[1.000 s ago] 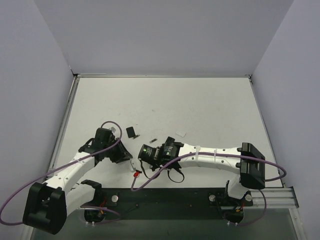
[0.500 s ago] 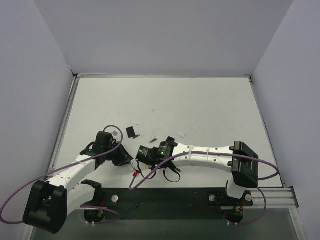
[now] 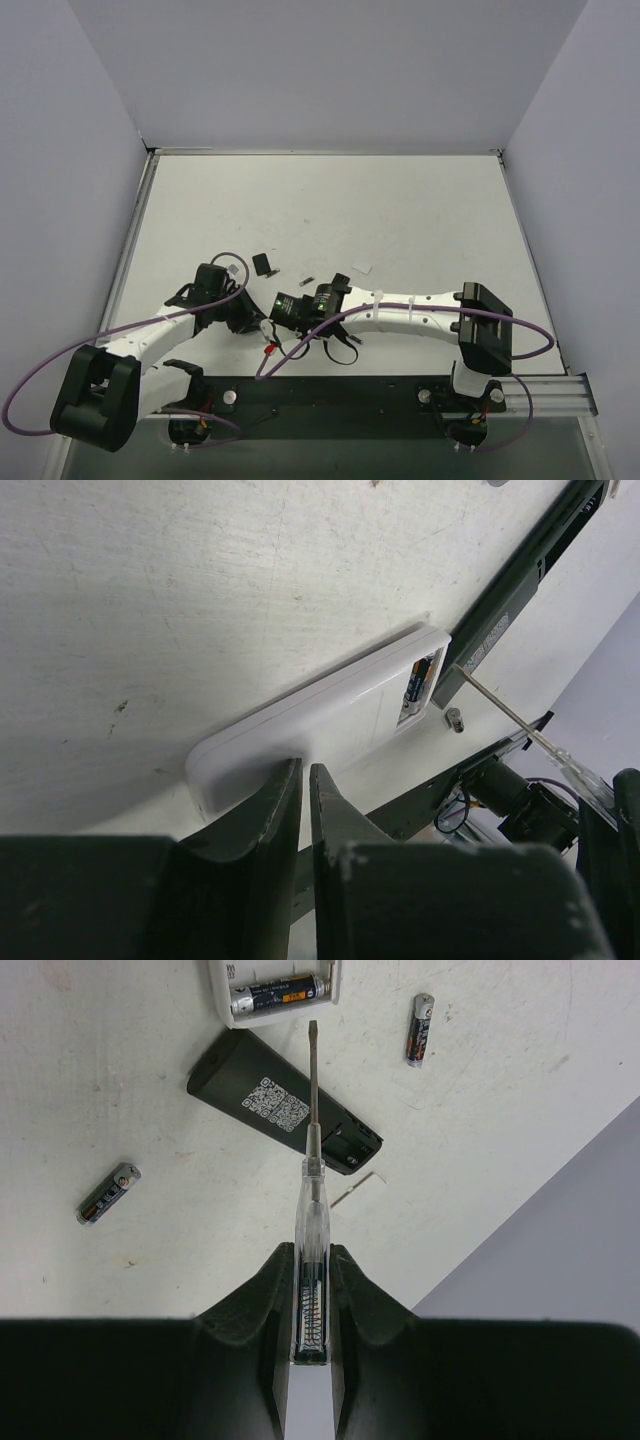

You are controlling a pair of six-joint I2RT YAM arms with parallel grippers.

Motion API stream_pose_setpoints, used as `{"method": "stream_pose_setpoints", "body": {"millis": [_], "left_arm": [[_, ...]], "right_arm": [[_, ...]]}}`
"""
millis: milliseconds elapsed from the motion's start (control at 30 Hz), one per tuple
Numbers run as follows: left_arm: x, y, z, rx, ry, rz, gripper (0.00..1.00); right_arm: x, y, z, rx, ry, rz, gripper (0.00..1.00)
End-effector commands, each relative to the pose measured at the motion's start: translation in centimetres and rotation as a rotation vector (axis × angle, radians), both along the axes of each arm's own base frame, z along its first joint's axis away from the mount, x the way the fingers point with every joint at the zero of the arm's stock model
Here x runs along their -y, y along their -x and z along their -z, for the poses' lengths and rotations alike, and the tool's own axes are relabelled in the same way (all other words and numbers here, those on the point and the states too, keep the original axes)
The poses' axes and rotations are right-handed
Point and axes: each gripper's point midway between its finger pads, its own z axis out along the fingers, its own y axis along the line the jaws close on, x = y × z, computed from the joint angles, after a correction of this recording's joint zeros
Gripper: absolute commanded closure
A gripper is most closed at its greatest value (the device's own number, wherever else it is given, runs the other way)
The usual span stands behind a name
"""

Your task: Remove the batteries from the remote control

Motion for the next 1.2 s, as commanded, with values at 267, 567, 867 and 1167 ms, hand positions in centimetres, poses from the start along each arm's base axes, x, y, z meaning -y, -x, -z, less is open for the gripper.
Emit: {"method": "stream_pose_setpoints", "body": {"millis": [267,567,867,1167], "left_arm": [[-0.4,-0.6,0.3,0.016,-0.028,-0.003,0.81],[-0.5,-0.5,0.4,0.013,-0.033,-0.005,0.81],[-0.6,-0.4,0.9,0.006,-0.045,-0.009,0.81],[-0.8,-0.4,1.2,0.000,-0.056,-0.012,0.81]], "right_arm": [[-0.4,0.6,-0.1,0.002,0.036,-0.008,1.00],[0.1,0.3,0.3,0.026,0.110,0.013,1.00],[-0.9,0.8,0.4,0.000,0.143,-0.060,1.00],[-1.2,1.8,1.7,-0.179,0.083,-0.078,1.00]]}}
